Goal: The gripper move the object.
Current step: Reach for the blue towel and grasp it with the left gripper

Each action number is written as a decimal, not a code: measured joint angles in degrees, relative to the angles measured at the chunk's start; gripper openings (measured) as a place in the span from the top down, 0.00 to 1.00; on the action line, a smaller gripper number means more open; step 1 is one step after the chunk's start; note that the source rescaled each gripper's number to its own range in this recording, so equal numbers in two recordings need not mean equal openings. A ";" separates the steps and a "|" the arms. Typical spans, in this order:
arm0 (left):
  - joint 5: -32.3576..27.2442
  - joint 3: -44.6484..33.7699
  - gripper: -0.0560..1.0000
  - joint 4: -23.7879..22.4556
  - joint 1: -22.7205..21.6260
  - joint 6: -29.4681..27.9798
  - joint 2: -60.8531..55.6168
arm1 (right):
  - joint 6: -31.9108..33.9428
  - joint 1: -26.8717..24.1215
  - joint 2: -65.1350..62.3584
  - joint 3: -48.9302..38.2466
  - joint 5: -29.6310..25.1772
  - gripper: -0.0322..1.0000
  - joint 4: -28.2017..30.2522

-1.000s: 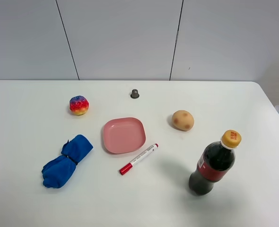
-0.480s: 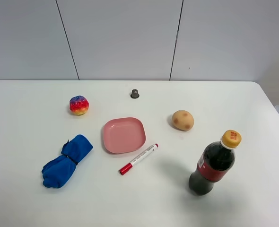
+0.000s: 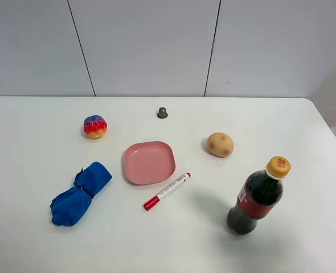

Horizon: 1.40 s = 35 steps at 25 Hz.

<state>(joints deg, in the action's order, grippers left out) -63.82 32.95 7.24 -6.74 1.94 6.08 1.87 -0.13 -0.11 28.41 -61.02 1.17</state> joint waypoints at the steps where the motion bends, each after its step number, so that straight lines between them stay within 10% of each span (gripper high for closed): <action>1: -0.60 0.77 0.00 0.05 0.00 0.96 2.30 | 0.00 0.00 0.00 0.00 0.00 0.00 0.00; 17: 8.41 14.21 0.00 4.01 0.88 10.90 42.08 | 0.00 0.00 0.00 0.00 0.00 0.00 0.00; 35: 22.86 12.90 0.00 4.04 30.94 7.92 65.70 | 0.00 0.00 0.00 0.00 0.00 0.00 0.00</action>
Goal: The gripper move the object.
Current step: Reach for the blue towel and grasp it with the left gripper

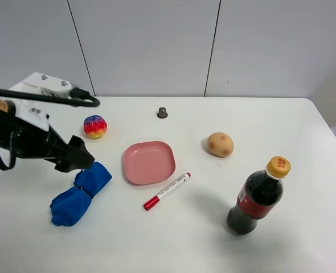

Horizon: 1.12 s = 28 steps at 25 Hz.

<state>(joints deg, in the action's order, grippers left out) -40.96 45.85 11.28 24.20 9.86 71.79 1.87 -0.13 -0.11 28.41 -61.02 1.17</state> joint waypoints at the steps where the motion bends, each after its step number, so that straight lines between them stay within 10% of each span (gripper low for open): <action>1: 0.00 0.00 0.00 0.00 0.00 0.00 0.00 | 0.00 0.00 0.00 0.00 0.00 0.00 0.00; 28: 14.45 -6.70 0.00 -6.82 2.25 -4.54 20.32 | 0.00 0.00 0.00 0.00 0.00 0.00 0.00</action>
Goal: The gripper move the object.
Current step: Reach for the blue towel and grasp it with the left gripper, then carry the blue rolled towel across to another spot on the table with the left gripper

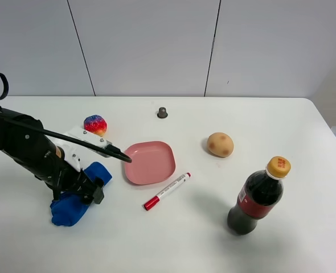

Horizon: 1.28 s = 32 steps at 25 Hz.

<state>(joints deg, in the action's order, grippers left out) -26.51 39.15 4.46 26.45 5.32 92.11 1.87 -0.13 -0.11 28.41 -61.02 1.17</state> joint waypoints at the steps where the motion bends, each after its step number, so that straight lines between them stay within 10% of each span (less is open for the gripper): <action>1: 0.52 0.00 0.00 0.00 0.00 0.00 0.61 | 0.00 0.00 0.00 0.00 0.00 0.00 0.00; 22: 6.03 0.00 0.02 -1.48 0.00 -0.08 7.77 | 0.00 0.00 0.00 0.00 0.00 0.00 0.00; 25: 6.18 0.00 0.27 -1.55 0.00 -0.08 7.77 | 0.00 0.00 0.00 0.00 0.00 0.00 0.00; 29: 6.55 0.00 0.88 -1.92 0.00 -0.08 7.77 | 0.00 0.00 0.00 0.00 0.00 0.00 0.00; 32: 6.56 0.00 0.94 -1.99 0.00 -0.03 7.72 | 0.00 0.00 0.00 0.00 0.00 0.00 0.00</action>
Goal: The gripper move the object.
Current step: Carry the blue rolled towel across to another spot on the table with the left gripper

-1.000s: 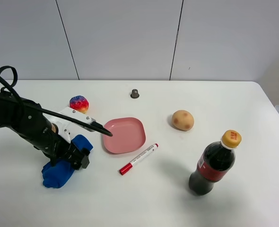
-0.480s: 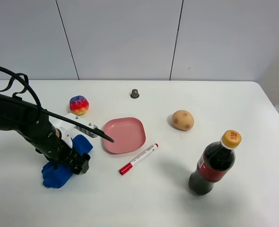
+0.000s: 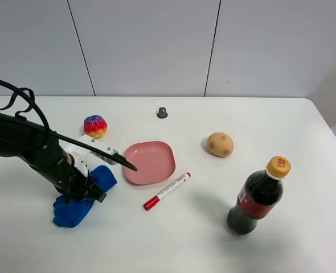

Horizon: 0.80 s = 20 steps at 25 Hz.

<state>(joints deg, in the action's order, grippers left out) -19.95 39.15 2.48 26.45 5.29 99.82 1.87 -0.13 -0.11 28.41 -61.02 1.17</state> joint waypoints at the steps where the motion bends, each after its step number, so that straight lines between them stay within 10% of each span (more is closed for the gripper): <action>1: 0.00 0.00 0.94 -0.05 0.00 0.00 -0.13 | 0.00 0.00 0.00 0.00 0.00 0.00 0.00; 9: -7.30 3.79 0.94 1.39 0.11 -0.07 -9.43 | 0.00 0.00 0.00 0.00 0.00 0.00 0.00; 20: -18.72 29.05 0.94 1.41 6.51 0.29 -13.24 | 0.00 0.00 0.00 0.00 0.00 0.00 0.00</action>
<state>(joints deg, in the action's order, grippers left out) -38.67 68.20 3.89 32.96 5.58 86.59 1.87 -0.13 -0.11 28.41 -61.02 1.17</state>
